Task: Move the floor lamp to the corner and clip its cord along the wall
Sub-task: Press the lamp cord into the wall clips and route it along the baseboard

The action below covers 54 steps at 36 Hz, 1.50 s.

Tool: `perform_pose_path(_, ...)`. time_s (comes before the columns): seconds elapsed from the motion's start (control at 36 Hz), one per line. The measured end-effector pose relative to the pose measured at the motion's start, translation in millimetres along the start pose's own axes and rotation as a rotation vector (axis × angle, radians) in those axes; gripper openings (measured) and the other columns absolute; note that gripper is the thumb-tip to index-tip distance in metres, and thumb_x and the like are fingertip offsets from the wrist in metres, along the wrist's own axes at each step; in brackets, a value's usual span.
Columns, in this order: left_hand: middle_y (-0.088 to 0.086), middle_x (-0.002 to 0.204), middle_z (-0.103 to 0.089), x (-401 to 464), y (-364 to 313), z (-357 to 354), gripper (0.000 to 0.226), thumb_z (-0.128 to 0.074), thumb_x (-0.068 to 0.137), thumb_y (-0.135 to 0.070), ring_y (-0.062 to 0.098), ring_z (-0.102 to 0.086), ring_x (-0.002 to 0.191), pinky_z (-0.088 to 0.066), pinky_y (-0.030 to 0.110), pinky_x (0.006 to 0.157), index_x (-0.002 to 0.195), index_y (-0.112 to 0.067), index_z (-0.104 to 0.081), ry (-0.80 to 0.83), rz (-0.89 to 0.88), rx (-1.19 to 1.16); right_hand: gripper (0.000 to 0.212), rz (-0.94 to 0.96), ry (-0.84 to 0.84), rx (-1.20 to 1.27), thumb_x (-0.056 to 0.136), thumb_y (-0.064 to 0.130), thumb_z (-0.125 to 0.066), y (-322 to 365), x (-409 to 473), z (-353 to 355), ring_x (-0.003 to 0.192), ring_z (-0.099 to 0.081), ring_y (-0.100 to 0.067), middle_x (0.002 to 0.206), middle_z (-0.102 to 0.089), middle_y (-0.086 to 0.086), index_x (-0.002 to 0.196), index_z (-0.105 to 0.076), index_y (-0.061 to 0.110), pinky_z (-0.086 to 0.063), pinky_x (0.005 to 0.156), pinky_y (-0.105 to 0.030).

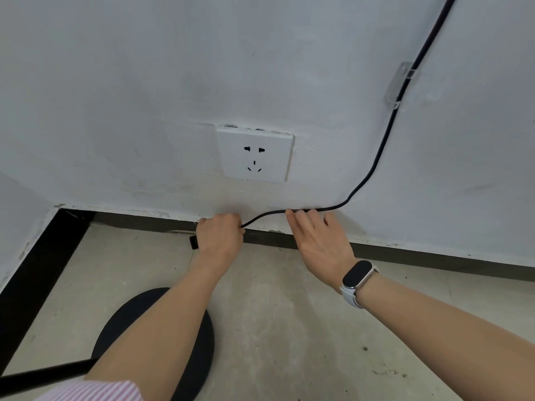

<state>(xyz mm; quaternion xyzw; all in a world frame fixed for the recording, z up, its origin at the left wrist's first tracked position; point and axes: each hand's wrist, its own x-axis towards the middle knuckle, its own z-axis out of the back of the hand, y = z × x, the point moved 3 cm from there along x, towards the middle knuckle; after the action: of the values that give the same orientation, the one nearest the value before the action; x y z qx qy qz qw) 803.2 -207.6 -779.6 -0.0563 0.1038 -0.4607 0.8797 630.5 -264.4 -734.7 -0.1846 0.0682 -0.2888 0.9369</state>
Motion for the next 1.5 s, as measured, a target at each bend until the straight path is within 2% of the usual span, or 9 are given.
perform_pose_path(0.14,0.012,0.09,-0.069,3,0,7,0.011,-0.062,0.084,-0.024,0.032,-0.061,0.083,-0.035,0.028,0.063,0.087,-0.014,-0.066,-0.021,0.131,-0.1,0.057,-0.025,0.046,0.037,0.076,0.014,-0.038,2,-2,-1,0.084,-0.057,-0.019,0.097,-0.062,-0.001,0.132,-0.044,0.008,-0.044,0.065,-0.029)
perform_pose_path(0.28,0.011,0.084,-0.069,3,3,11,0.011,-0.062,0.085,-0.025,0.03,-0.058,0.073,-0.033,0.027,0.059,0.081,-0.014,-0.064,-0.121,0.196,-0.146,0.068,-0.056,0.075,0.091,0.07,0.016,-0.06,-3,-4,-2,0.084,-0.057,-0.021,0.101,-0.062,-0.004,0.135,-0.041,0.011,-0.045,0.065,-0.03)
perform_pose_path(0.47,0.01,0.079,-0.066,-3,1,10,0.017,-0.062,0.085,-0.024,0.029,-0.056,0.069,-0.037,0.03,0.058,0.076,-0.01,-0.058,-0.213,0.241,-0.264,0.067,-0.012,0.122,0.236,0.086,0.008,-0.035,5,-3,-15,0.102,-0.044,-0.032,0.119,-0.046,-0.016,0.144,-0.003,0.003,-0.037,0.078,-0.039)
perform_pose_path(0.56,0.011,0.081,-0.066,-9,-2,0,0.016,-0.06,0.087,-0.022,0.029,-0.058,0.071,-0.039,0.031,0.058,0.079,-0.008,-0.058,-0.146,0.202,-0.265,0.067,-0.006,0.124,0.257,0.086,0.006,-0.034,5,-2,-15,0.101,-0.044,-0.032,0.118,-0.046,-0.016,0.144,0.0,0.004,-0.036,0.077,-0.039)
perform_pose_path(0.69,0.007,0.08,-0.063,-12,-3,-14,0.012,-0.065,0.083,-0.015,0.027,-0.058,0.078,-0.042,0.029,0.064,0.081,-0.006,-0.058,0.029,0.106,-0.517,0.071,-0.026,0.067,0.111,0.077,0.012,-0.051,-3,-5,-8,0.083,-0.057,-0.02,0.094,-0.063,-0.003,0.143,-0.024,0.012,-0.042,0.061,-0.029)
perform_pose_path(0.81,0.0,0.08,-0.064,-15,-9,-4,0.017,-0.066,0.083,-0.023,0.016,-0.058,0.076,-0.042,0.024,0.069,0.089,-0.007,-0.064,-0.026,-0.031,-0.642,0.075,-0.017,0.081,0.218,0.081,0.002,-0.039,-1,-5,-18,0.087,-0.051,-0.03,0.096,-0.058,-0.013,0.145,-0.001,0.01,-0.031,0.063,-0.034)
perform_pose_path(0.94,0.007,0.077,-0.068,-18,-16,6,0.014,-0.058,0.089,-0.017,0.023,-0.061,0.073,-0.048,0.032,0.069,0.086,-0.006,-0.066,-0.083,-0.111,-0.669,0.075,-0.041,0.082,0.263,0.082,0.002,-0.038,1,-5,-26,0.087,-0.05,-0.031,0.096,-0.06,-0.014,0.145,0.003,0.009,-0.03,0.064,-0.036)
perform_pose_path(1.19,0.012,0.082,-0.069,-11,-23,10,0.019,-0.055,0.091,-0.021,0.03,-0.06,0.078,-0.05,0.038,0.069,0.086,-0.007,-0.067,-0.072,0.01,-0.564,0.077,-0.042,0.042,0.289,0.081,0.002,-0.04,-1,-8,-28,0.083,-0.049,-0.03,0.092,-0.06,-0.014,0.145,0.003,0.012,-0.028,0.061,-0.034)
perform_pose_path(1.5,0.012,0.09,-0.07,-16,-31,20,0.018,-0.06,0.088,-0.022,0.029,-0.061,0.085,-0.041,0.041,0.078,0.091,-0.007,-0.068,-0.416,-0.129,-0.224,0.074,-0.054,0.049,0.356,0.084,0.005,-0.039,-5,-8,-31,0.093,-0.048,-0.03,0.102,-0.056,-0.014,0.146,0.0,0.014,-0.029,0.061,-0.034)
